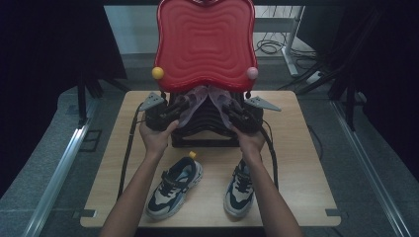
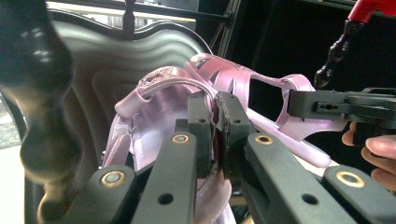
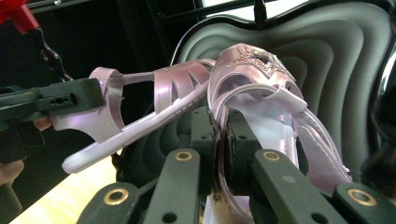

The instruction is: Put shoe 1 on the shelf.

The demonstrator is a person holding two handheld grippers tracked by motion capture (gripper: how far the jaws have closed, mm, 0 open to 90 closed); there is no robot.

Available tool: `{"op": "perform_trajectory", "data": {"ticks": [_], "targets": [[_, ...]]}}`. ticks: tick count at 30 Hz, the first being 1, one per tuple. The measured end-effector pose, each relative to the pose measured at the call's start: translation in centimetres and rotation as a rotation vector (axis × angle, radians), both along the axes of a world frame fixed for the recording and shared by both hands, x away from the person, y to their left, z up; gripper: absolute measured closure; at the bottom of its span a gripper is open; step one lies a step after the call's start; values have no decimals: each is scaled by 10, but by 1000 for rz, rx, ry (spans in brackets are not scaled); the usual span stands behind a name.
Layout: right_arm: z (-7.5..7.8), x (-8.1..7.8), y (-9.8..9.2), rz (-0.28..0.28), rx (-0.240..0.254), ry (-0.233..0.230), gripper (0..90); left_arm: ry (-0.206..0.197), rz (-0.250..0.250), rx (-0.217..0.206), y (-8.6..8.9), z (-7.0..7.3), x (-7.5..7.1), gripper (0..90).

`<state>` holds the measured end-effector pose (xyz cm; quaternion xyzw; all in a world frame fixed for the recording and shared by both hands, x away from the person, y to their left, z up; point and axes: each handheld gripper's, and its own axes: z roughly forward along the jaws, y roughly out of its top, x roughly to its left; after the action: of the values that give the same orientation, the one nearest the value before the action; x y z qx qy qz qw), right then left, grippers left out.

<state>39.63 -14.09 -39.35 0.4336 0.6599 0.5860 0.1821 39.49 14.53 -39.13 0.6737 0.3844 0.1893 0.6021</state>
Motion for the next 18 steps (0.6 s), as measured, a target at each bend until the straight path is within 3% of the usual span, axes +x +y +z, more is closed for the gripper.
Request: {"op": "perform_trajectory", "data": {"ticks": [8, 18], "targets": [[2, 8, 6, -28, 7, -27, 845, -41, 23, 13, -6, 1, 7, 858], [-8, 18, 16, -56, -21, -70, 844, -91, 54, 53, -14, -5, 15, 858]]}}
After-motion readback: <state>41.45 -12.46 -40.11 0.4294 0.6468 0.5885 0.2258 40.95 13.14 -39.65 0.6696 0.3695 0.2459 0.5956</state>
